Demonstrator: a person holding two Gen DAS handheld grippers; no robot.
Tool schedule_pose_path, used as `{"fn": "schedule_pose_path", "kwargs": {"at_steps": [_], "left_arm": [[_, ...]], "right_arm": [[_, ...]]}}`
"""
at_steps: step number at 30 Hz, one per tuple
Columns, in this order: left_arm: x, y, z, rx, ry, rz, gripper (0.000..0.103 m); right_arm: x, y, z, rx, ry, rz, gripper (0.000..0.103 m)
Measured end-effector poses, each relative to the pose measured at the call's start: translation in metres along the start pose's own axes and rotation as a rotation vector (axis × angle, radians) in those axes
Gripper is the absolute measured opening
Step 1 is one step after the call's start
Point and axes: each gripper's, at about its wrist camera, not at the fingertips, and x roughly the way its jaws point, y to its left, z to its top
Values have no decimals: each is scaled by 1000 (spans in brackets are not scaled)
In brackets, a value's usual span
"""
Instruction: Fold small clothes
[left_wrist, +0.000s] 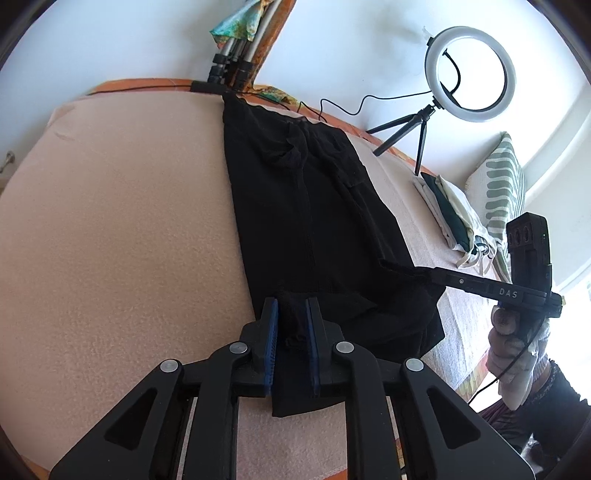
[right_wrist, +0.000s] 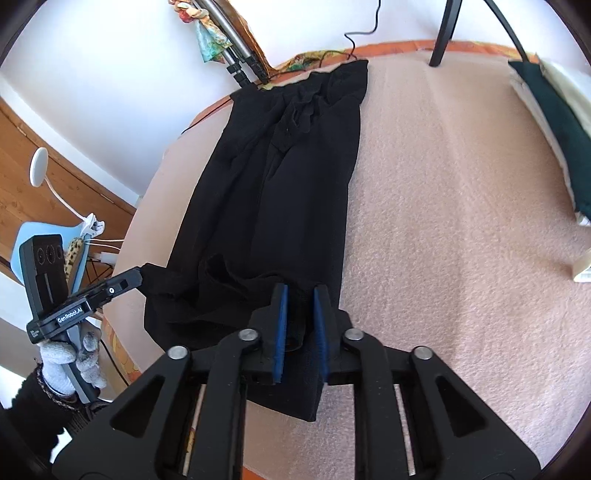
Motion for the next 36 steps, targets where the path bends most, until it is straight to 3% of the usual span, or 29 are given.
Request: {"fn": "schedule_pose_path", "kwargs": {"at_steps": [1, 5, 9, 13, 16, 25, 32, 34, 36], "left_arm": [[-6, -1, -1, 17, -18, 7, 14], [-21, -14, -13, 93, -30, -11, 14], [-4, -35, -28, 173, 82, -95, 14], [20, -42, -33, 181, 168, -89, 14], [26, -39, -28, 152, 176, -85, 14], [42, -36, 7, 150, 130, -54, 14], [19, -30, 33, 148, -34, 27, 14], [14, -29, 32, 163, -30, -10, 14], [14, -30, 27, 203, -28, 37, 14]], "right_arm": [[-7, 2, -1, -22, -22, -7, 35], [-29, 11, -12, -103, -39, 52, 35], [-21, 30, -28, -200, 29, 123, 27], [1, 46, -38, -271, 100, 125, 26], [15, 45, -36, -257, 127, 133, 26], [31, 32, -5, -166, 88, 139, 26], [11, 14, 17, -110, -56, 33, 26], [6, 11, 18, -116, -60, 33, 26], [5, 11, 16, -130, -55, 6, 26]]}}
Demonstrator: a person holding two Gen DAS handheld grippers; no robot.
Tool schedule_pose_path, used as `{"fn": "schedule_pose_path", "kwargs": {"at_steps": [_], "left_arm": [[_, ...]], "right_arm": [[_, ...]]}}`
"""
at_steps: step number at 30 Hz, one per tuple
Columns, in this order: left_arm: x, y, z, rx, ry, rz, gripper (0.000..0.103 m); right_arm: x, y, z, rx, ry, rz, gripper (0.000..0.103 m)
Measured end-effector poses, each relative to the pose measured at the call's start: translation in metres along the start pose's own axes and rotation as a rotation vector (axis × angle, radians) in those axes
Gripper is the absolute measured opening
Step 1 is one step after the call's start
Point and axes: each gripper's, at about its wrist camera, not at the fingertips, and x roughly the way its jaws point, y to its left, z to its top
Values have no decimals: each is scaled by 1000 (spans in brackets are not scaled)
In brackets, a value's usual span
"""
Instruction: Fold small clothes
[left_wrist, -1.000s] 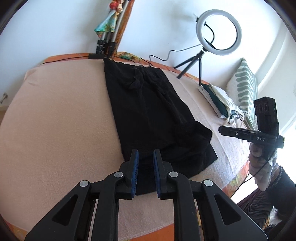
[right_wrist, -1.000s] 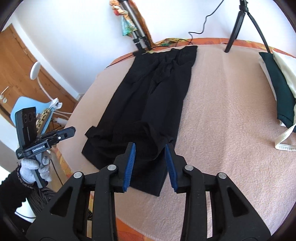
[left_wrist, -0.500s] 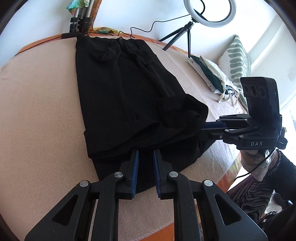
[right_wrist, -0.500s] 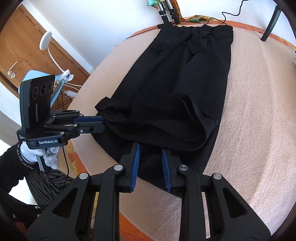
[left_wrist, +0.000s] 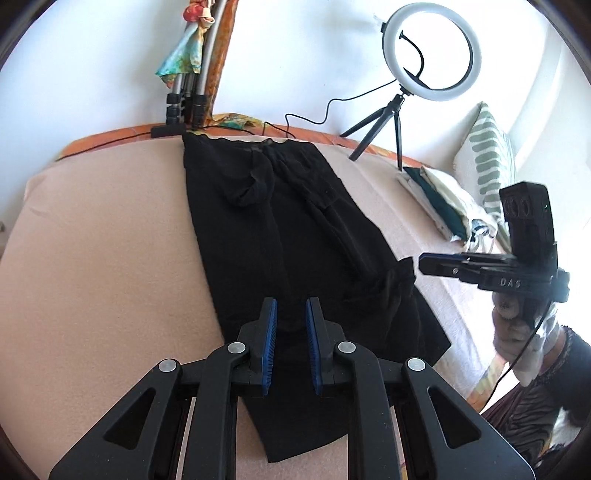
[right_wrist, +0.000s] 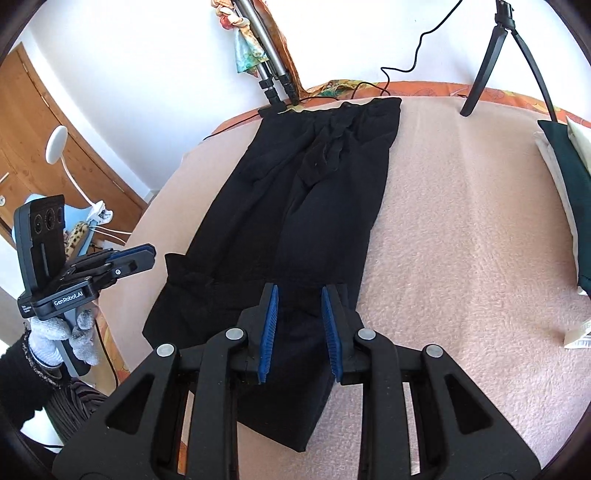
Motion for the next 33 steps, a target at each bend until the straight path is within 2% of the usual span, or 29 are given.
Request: {"fn": "schedule_pose_path", "kwargs": {"at_steps": [1, 2, 3, 4, 7, 11, 13, 14, 15, 16, 19, 21, 25, 26, 27, 28, 31, 33], "left_arm": [[0, 2, -3, 2, 5, 8, 18], [2, 6, -7, -12, 23, 4, 25], [5, 11, -9, -30, 42, 3, 43], [7, 16, -12, -40, 59, 7, 50], [14, 22, -17, -33, 68, 40, 50], [19, 21, -10, -5, 42, 20, 47], [21, 22, -8, -7, 42, -2, 29], [23, 23, -7, -9, 46, -11, 25], [24, 22, -7, -6, 48, -22, 16], [25, 23, -7, -2, 51, -32, 8], [25, 25, -5, -17, 45, -38, 2], [22, 31, -2, -45, 23, -32, 2], [22, 41, 4, -82, -16, 16, 3], [24, 44, 5, -92, 2, 17, 5], [25, 45, 5, -96, 19, 40, 14], [24, 45, 5, -98, 23, 59, 17], [14, 43, -1, -103, 22, 59, 18], [6, 42, -10, -127, 50, 17, 18]], "right_arm": [[0, 0, -1, -12, 4, -23, 28], [3, -2, 1, -15, 13, -34, 42], [4, -6, 0, -8, 15, -40, 50], [4, -9, -1, 3, 8, -45, 54], [8, -18, -1, 32, 15, -42, 54], [11, -23, 2, 58, 10, -17, 53], [13, -22, 2, 54, 14, -3, 50], [14, -21, 2, 53, 17, 2, 48], [16, -20, 1, 51, 22, 3, 46], [18, -19, 1, 47, 27, 4, 41], [23, -16, 0, 40, 50, 0, 11], [21, -16, 0, 45, 39, -13, 8], [22, -20, 3, 53, 36, -49, 7], [23, -22, 3, 62, 44, -45, 9], [24, -23, 2, 70, 60, -51, 11], [23, -24, 1, 70, 71, -63, 16], [11, -26, -7, 72, 78, -68, 33], [-2, -29, -16, 91, 79, -43, 36]]}}
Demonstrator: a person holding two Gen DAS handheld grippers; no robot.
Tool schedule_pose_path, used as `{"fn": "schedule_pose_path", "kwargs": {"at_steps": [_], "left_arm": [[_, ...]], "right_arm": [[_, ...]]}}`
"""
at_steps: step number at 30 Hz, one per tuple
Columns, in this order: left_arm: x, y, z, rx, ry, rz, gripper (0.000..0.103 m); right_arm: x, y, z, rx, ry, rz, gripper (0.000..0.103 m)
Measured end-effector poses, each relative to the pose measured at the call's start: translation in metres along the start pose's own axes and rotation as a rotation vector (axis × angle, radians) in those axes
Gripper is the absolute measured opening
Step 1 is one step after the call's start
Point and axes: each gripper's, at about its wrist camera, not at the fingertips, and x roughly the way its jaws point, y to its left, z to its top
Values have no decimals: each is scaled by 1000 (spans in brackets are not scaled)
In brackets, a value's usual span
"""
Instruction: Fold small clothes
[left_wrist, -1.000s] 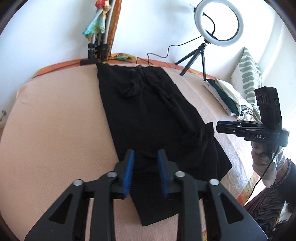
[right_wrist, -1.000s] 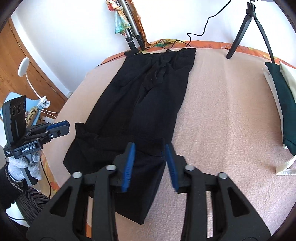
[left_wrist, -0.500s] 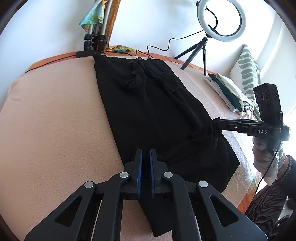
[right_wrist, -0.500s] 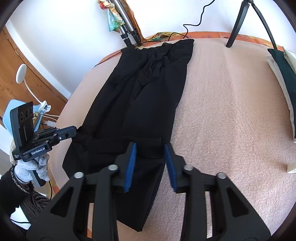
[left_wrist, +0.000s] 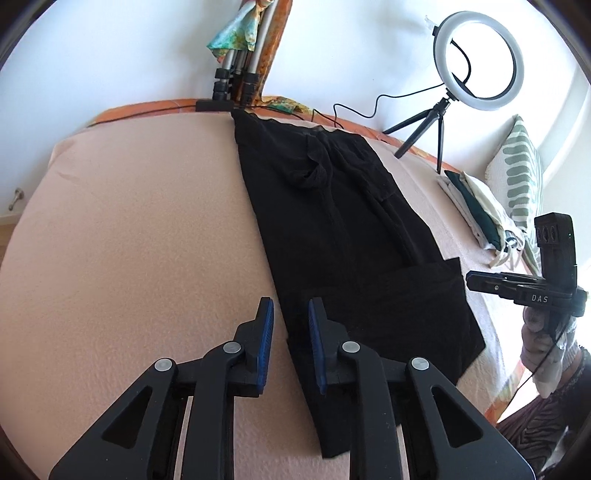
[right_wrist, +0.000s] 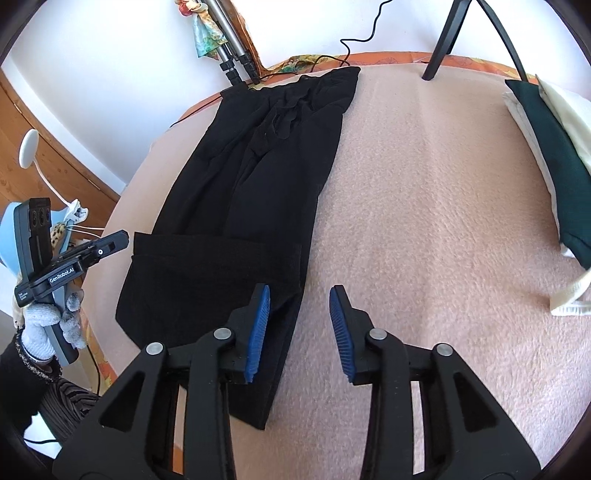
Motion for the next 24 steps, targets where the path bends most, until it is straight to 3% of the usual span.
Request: {"fn": "schedule_pose_path", "kwargs": {"at_steps": [3, 6, 10, 13, 15, 16, 17, 18, 20, 24], "left_arm": [[-10, -7, -18, -22, 48, -43, 23], [-15, -19, -38, -9, 95, -55, 36], [-16, -26, -60, -15, 130, -46, 37], [-13, -25, -69, -59, 131, -95, 36], [-12, -26, -70, -57, 116, -102, 34], [-11, -27, -70, -55, 116, -99, 30], [-11, -26, -69, -61, 112, -106, 23], [-10, -25, -69, -67, 110, -113, 9], [-9, -27, -67, -58, 108, -110, 5], [-25, -35, -61, 3, 57, -93, 4]], "right_arm": [[-13, 1, -20, 2, 29, 55, 36], [-19, 13, -43, -52, 50, 62, 36], [-16, 30, -62, -123, 72, 35, 36], [-12, 33, -67, -134, 78, 26, 36], [-10, 33, -68, -131, 72, 13, 35], [-9, 34, -69, -132, 70, 18, 29], [-8, 36, -69, -136, 72, 17, 19], [-7, 38, -69, -145, 70, 10, 15], [-8, 43, -70, -166, 58, -13, 6], [-25, 54, -69, -204, 11, -32, 4]]}}
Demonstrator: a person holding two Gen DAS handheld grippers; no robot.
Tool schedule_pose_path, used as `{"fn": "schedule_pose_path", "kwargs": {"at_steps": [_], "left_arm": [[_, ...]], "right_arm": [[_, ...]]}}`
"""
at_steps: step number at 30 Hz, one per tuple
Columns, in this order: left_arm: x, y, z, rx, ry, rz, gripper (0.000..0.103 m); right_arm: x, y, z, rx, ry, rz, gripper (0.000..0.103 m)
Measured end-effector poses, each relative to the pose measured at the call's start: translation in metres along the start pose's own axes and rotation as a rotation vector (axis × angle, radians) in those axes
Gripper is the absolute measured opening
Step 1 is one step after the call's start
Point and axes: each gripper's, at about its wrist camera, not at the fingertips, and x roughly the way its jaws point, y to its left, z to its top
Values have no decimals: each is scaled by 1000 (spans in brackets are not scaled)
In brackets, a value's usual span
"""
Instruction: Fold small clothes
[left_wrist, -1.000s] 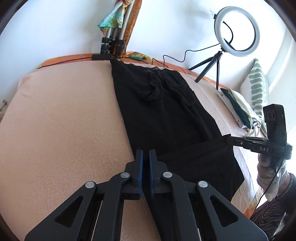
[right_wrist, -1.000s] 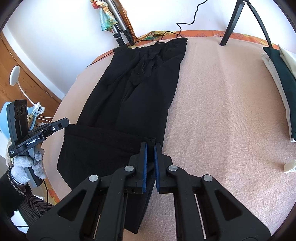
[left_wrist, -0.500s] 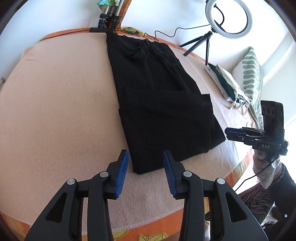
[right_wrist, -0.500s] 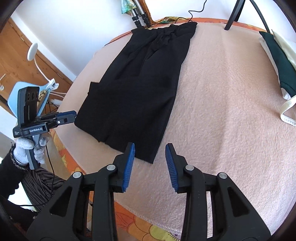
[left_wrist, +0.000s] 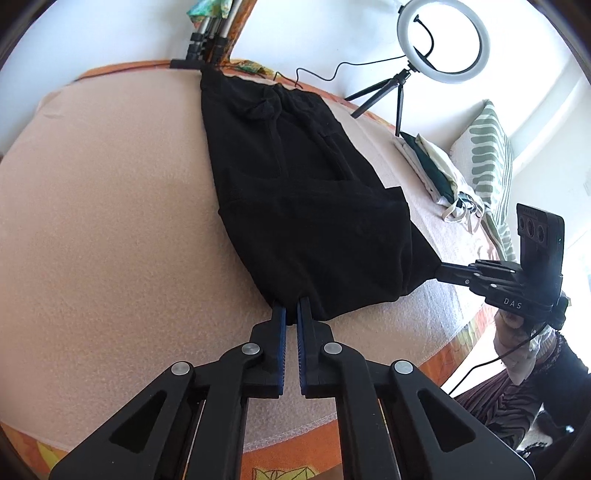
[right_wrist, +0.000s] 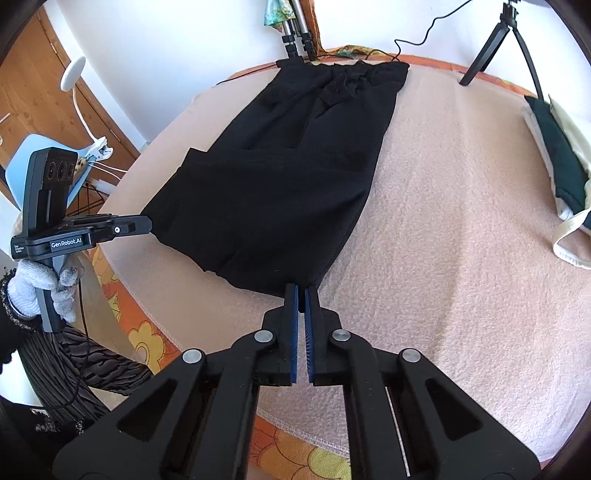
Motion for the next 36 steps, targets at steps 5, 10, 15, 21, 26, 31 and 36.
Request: {"fn": "schedule_pose_path", "kwargs": {"at_steps": [5, 10, 15, 21, 26, 31, 36], "left_arm": [[4, 19, -5, -36, 28, 20, 4], [4, 7, -6, 42, 41, 56, 5], [-5, 14, 3, 31, 28, 79, 11], [-9, 23, 28, 11, -33, 62, 11], [9, 34, 47, -28, -35, 65, 12], [24, 28, 53, 30, -19, 77, 12], [44, 29, 60, 91, 21, 161, 12]], "right_arm": [[-3, -10, -5, 13, 5, -25, 3], [5, -5, -6, -39, 52, -51, 3], [-5, -23, 0, 0, 70, -17, 4], [-14, -48, 29, 96, -65, 5, 5], [12, -53, 54, 108, -61, -1, 9], [26, -45, 66, 85, -55, 8, 9], [39, -38, 68, 42, -20, -53, 9]]}}
